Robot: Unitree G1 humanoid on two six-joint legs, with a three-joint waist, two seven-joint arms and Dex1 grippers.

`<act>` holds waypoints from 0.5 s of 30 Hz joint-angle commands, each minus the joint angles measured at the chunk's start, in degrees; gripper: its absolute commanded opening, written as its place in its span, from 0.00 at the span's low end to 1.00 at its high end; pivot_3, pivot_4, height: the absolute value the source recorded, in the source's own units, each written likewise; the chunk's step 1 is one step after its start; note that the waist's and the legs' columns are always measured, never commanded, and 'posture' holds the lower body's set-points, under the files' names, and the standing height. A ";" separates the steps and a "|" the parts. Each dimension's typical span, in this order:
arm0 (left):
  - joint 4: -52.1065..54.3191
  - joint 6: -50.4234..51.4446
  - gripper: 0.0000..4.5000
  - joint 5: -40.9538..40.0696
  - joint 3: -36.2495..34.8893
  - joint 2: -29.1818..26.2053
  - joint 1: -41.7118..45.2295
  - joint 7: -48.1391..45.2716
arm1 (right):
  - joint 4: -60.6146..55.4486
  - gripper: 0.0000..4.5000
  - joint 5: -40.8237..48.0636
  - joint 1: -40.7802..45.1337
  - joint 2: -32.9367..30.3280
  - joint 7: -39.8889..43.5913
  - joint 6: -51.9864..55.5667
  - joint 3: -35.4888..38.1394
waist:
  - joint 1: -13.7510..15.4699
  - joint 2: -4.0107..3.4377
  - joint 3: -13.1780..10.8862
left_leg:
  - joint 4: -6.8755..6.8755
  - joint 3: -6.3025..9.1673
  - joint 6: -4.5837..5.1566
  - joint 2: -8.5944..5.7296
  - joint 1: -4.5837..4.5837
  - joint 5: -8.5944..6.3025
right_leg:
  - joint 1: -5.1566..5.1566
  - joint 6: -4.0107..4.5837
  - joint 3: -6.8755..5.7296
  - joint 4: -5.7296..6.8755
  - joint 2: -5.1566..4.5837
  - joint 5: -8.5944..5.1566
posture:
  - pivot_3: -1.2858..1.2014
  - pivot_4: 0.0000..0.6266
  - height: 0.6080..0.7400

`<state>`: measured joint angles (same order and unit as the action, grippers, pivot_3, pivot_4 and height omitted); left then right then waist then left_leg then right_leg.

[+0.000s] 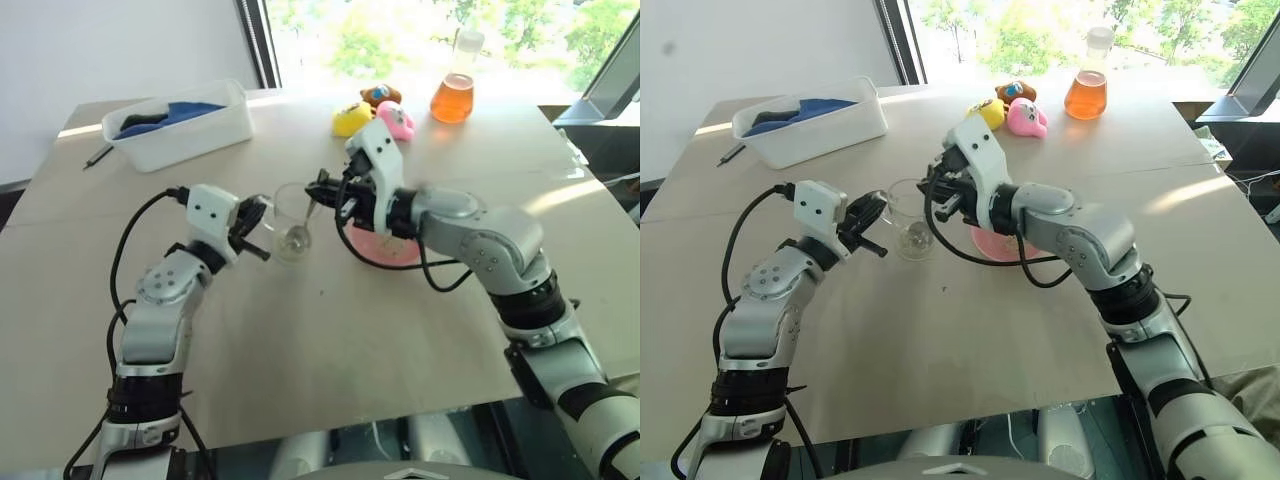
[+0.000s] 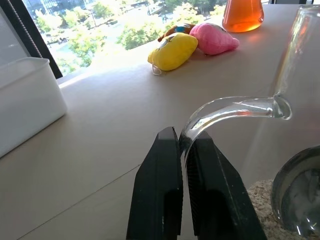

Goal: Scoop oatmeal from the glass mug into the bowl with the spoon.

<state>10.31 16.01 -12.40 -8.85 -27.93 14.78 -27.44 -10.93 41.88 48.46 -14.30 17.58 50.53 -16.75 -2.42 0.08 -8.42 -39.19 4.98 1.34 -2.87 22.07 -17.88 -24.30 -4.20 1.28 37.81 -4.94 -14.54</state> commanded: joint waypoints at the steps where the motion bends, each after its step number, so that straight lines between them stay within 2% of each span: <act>1: 1.98 -1.94 0.04 0.40 -0.39 -0.51 0.78 0.09 | -1.18 0.00 0.63 0.00 2.45 0.19 1.48 3.51 | 0.01 0.00 0.00 | 0.00 0.00 0.00 0.00 0.01 0.00 | 0.00 0.00 0.00 0.00 0.00 0.00 | 0.52 0.24 1.00; 5: 1.78 -3.02 0.04 1.14 0.43 -0.46 0.97 -0.26 | 0.62 0.00 5.72 -0.24 7.84 -4.77 6.65 10.72 | 0.02 0.00 0.00 | -0.01 0.01 0.00 0.00 0.01 0.00 | 0.00 0.00 0.00 0.02 0.00 0.00 | 0.52 0.24 1.00; 10: 0.87 -4.48 0.04 1.77 0.83 -0.02 0.25 -0.57 | 3.02 0.00 8.19 2.16 9.54 -9.06 10.61 19.13 | 0.01 0.00 0.00 | -0.01 0.00 -0.01 -0.02 0.00 0.01 | -0.01 0.00 -0.02 0.03 -0.01 0.00 | 0.52 0.24 1.00; 15: -0.42 -5.52 0.04 1.76 0.66 0.83 0.52 -0.36 | 4.61 0.00 14.38 3.35 12.13 -16.42 15.88 28.13 | -0.10 0.00 0.00 | 0.01 -0.01 -0.01 -0.02 0.01 0.01 | -0.05 0.00 -0.02 0.06 0.00 0.00 | 0.52 0.24 1.00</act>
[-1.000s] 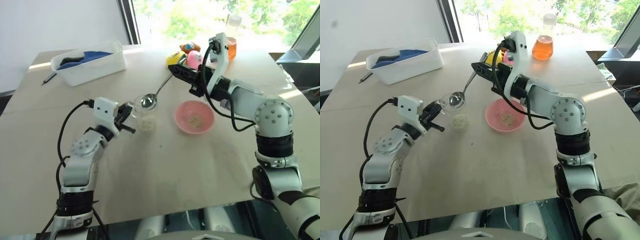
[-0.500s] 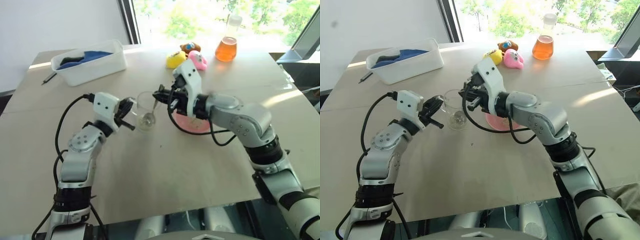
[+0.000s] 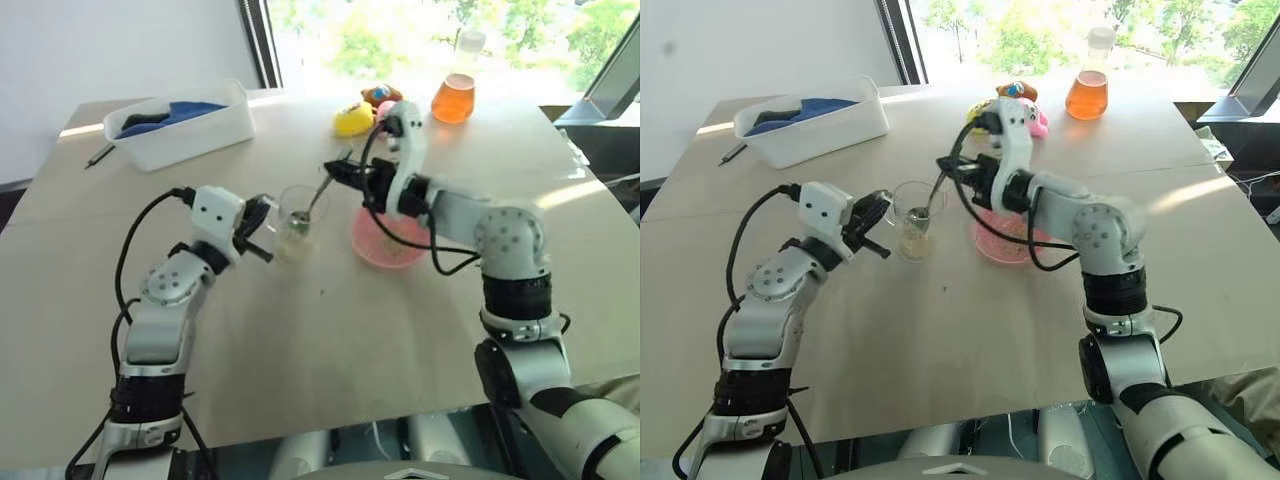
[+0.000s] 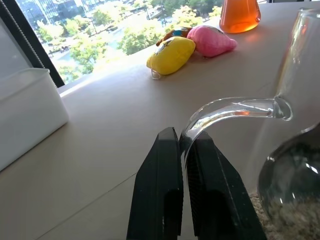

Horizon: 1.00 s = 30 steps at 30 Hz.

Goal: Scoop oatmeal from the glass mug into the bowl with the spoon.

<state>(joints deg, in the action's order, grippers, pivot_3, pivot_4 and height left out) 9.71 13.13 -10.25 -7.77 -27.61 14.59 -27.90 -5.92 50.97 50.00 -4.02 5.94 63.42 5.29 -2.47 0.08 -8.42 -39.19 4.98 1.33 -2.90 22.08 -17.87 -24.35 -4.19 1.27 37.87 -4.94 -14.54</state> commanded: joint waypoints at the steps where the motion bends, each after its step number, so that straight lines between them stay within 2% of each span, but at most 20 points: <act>1: -0.36 -2.89 0.04 -0.48 -0.52 0.86 1.02 0.29 | -0.10 0.00 7.00 1.87 2.52 -6.74 4.25 7.98 | -0.07 0.00 0.00 | 0.00 -0.01 0.00 0.00 0.00 0.00 | -0.01 0.00 0.00 0.02 0.00 0.00 | 0.52 0.24 1.00; 8: -6.05 -6.59 0.04 0.12 -0.06 2.88 4.08 0.82 | 1.50 0.00 17.23 1.77 5.18 -19.27 10.05 16.65 | -0.04 0.00 0.00 | -0.01 -0.03 -0.01 -0.01 0.00 0.01 | -0.02 0.00 0.01 0.06 0.00 0.00 | 0.52 0.24 1.00; 18: -12.55 -13.76 0.04 1.23 2.21 6.12 6.81 0.54 | 5.21 0.00 28.16 3.78 1.52 -31.88 8.36 21.18 | -0.10 0.00 0.00 | -0.02 -0.08 0.00 -0.03 -0.01 0.01 | -0.02 0.00 0.03 0.09 0.00 0.00 | 0.52 0.24 1.00; 22: -14.17 -15.16 0.04 1.41 2.60 6.71 7.64 0.53 | 3.81 0.00 26.41 4.00 -2.20 -30.22 8.47 17.52 | -0.11 0.00 0.00 | -0.02 -0.11 0.00 -0.03 -0.01 0.02 | -0.02 0.00 0.04 0.09 0.00 0.00 | 0.52 0.24 1.00; 24: -14.54 -15.53 0.04 1.52 3.29 6.77 8.33 0.08 | 1.26 0.00 22.55 3.55 -4.32 -26.09 8.59 12.29 | -0.15 0.00 0.00 | -0.02 -0.13 0.00 -0.03 -0.01 0.02 | -0.02 0.00 0.05 0.09 0.00 0.00 | 0.52 0.24 1.00; 27: -14.69 -16.23 0.04 2.00 4.25 6.67 9.08 -0.65 | 0.97 0.00 21.07 2.40 -2.86 -24.33 7.17 9.12 | -0.47 0.00 0.01 | -0.02 -0.14 0.01 0.00 -0.03 0.01 | -0.02 -0.01 0.08 0.10 0.03 0.00 | 0.52 0.24 1.00; 30: -14.85 -16.48 0.04 2.36 4.50 6.57 9.45 -0.96 | 2.10 0.00 21.59 1.59 -1.01 -25.31 5.91 9.58 | -0.94 0.00 0.01 | -0.02 -0.14 0.01 0.00 -0.02 0.02 | -0.03 -0.01 0.09 0.11 0.02 0.00 | 0.52 0.24 1.00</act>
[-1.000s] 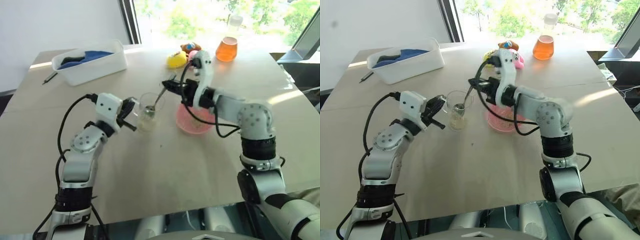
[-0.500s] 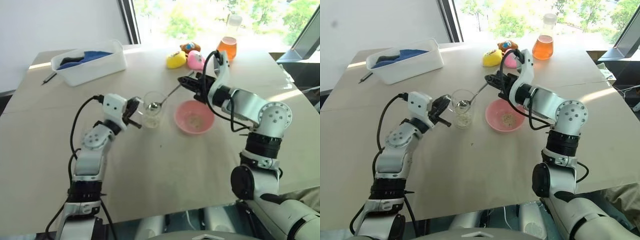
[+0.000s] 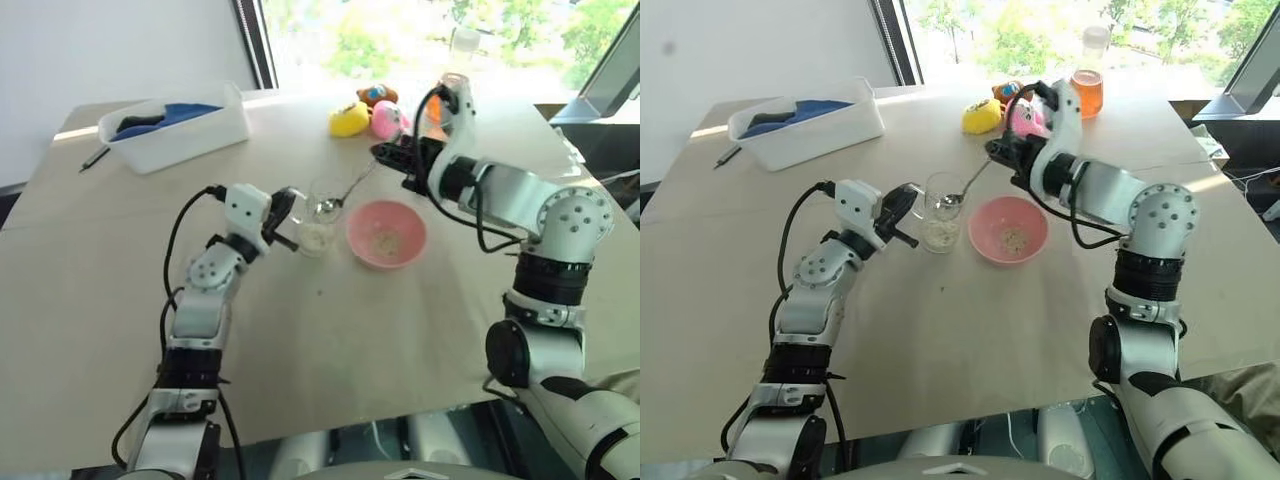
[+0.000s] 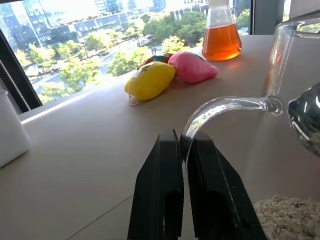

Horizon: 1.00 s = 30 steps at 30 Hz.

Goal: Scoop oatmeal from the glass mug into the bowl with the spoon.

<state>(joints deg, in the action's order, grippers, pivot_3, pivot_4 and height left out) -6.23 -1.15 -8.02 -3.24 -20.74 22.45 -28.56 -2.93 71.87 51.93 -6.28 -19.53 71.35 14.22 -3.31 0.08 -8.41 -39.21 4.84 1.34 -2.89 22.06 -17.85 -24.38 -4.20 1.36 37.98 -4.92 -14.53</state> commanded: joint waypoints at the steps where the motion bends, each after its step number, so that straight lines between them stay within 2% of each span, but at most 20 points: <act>1: 0.99 -2.35 0.04 0.18 0.00 -0.40 1.67 -0.33 | -0.19 0.00 1.91 -0.34 2.10 -1.15 -2.63 1.78 | -0.11 0.00 0.00 | -0.02 0.01 0.00 -0.01 0.01 0.00 | 0.00 0.00 0.00 0.00 -0.02 0.00 | 0.52 0.24 1.00; 9: -0.27 -3.21 0.04 0.00 -0.24 -0.87 1.67 -0.30 | 2.20 0.00 12.17 0.05 2.33 -9.45 -5.04 7.41 | -0.38 0.00 0.00 | -0.04 0.04 0.00 -0.02 0.02 0.00 | 0.00 0.00 -0.03 0.00 -0.02 0.00 | 0.52 0.24 1.00; 17: -3.03 -4.68 0.04 -0.08 -0.35 -1.07 2.68 -0.74 | 2.37 0.00 23.59 -0.67 -0.67 -17.28 -9.95 8.54 | -0.60 0.00 0.00 | -0.05 0.02 0.00 -0.02 0.01 0.00 | 0.00 0.00 -0.02 0.00 -0.01 0.00 | 0.52 0.24 1.00; 23: -4.93 -5.88 0.04 -0.30 -0.70 -1.31 3.38 -1.03 | 2.41 0.00 30.45 -2.26 -4.71 -19.06 -13.65 8.00 | -0.60 0.00 0.00 | -0.04 0.00 0.01 -0.02 0.01 0.00 | 0.00 0.00 0.00 0.00 -0.01 0.00 | 0.52 0.24 1.00; 30: -6.13 -7.01 0.04 -0.30 -1.33 -2.02 2.84 -1.06 | 1.90 0.00 33.51 -3.73 -10.24 -18.83 -16.44 7.15 | -0.56 0.00 0.00 | -0.05 -0.02 0.01 -0.01 0.01 0.00 | 0.01 -0.01 0.02 0.01 -0.01 0.00 | 0.52 0.24 1.00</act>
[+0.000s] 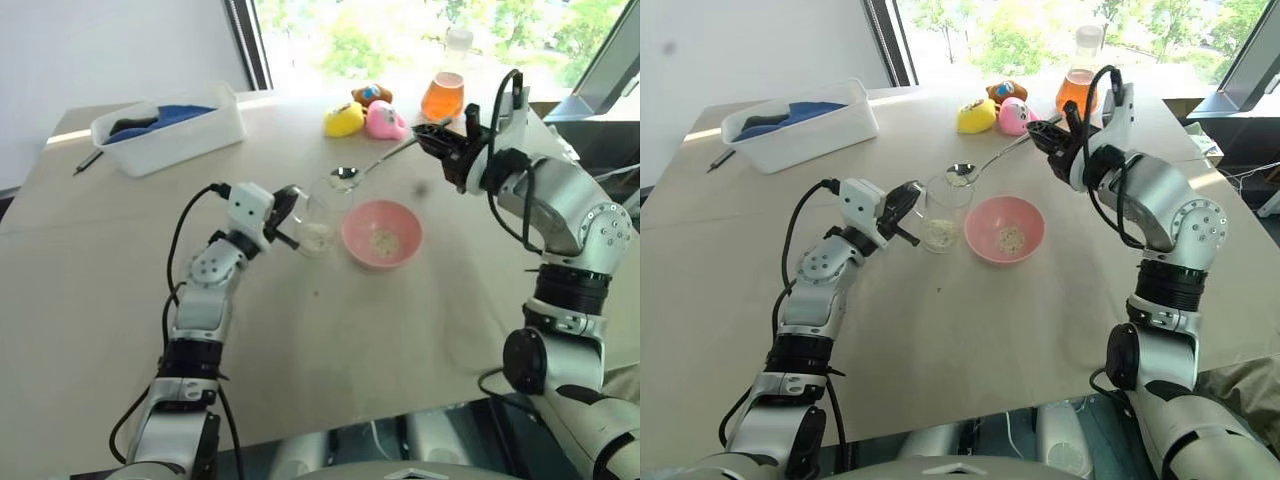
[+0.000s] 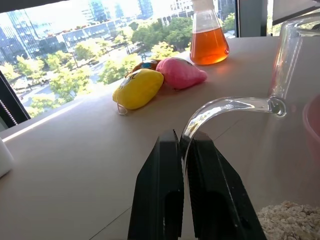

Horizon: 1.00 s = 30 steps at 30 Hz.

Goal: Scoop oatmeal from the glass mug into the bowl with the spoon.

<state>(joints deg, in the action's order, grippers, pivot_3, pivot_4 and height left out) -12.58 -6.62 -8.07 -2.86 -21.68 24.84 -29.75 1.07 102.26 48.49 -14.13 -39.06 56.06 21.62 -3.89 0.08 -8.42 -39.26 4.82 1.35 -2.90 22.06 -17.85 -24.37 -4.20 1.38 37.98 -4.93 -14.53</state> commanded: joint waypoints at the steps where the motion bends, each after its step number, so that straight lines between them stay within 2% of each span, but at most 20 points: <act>1: 0.05 -1.55 0.04 -0.30 -2.07 -1.34 0.36 0.31 | -2.65 0.00 3.03 -0.88 -3.90 1.33 -0.78 -0.52 | 0.02 0.00 0.00 | 0.00 0.00 0.00 0.00 0.00 0.00 | 0.00 0.00 0.00 0.00 0.00 0.00 | 0.52 0.24 1.00; 10: 0.80 -0.67 0.04 -0.64 -4.37 -2.63 -0.83 1.91 | -4.38 0.00 0.44 -3.34 -13.84 9.46 2.00 -4.29 | 0.01 0.00 0.00 | 0.00 -0.06 0.01 0.03 -0.01 0.00 | 0.00 0.00 0.06 0.01 0.01 0.00 | 0.52 0.24 1.00; 16: 1.67 0.22 0.04 -0.53 -5.56 -3.21 -1.60 3.11 | -8.38 0.00 -13.52 -3.34 -19.36 21.98 5.18 -11.79 | 0.11 0.01 0.00 | 0.00 -0.06 0.02 0.04 -0.01 -0.01 | 0.00 0.00 0.06 0.00 0.00 0.00 | 0.52 0.24 1.00; 25: 4.90 1.56 0.04 -0.04 -4.79 -2.98 -3.11 4.06 | -21.93 0.00 -44.52 -0.25 -29.05 47.63 0.08 -29.47 | 0.68 0.01 0.01 | -0.02 -0.03 0.02 0.04 0.02 -0.01 | -0.02 -0.01 0.04 -0.03 0.00 0.00 | 0.52 0.24 1.00; 30: 6.78 2.30 0.04 0.34 -3.92 -2.88 -4.10 4.10 | -25.65 0.00 -52.38 0.29 -30.34 55.84 -1.91 -32.16 | 1.46 0.03 0.01 | -0.03 -0.02 0.02 0.03 0.03 -0.01 | -0.03 -0.01 0.03 -0.05 -0.02 0.01 | 0.52 0.24 1.00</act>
<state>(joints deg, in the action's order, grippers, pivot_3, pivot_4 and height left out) -8.61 -4.09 -8.03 -6.43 -24.20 21.09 -25.99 -22.18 52.89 46.99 -43.37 14.11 56.13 -11.28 -2.43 0.10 -8.41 -39.29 4.80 1.36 -2.87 22.10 -17.86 -24.40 -4.21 1.40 37.93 -4.95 -14.53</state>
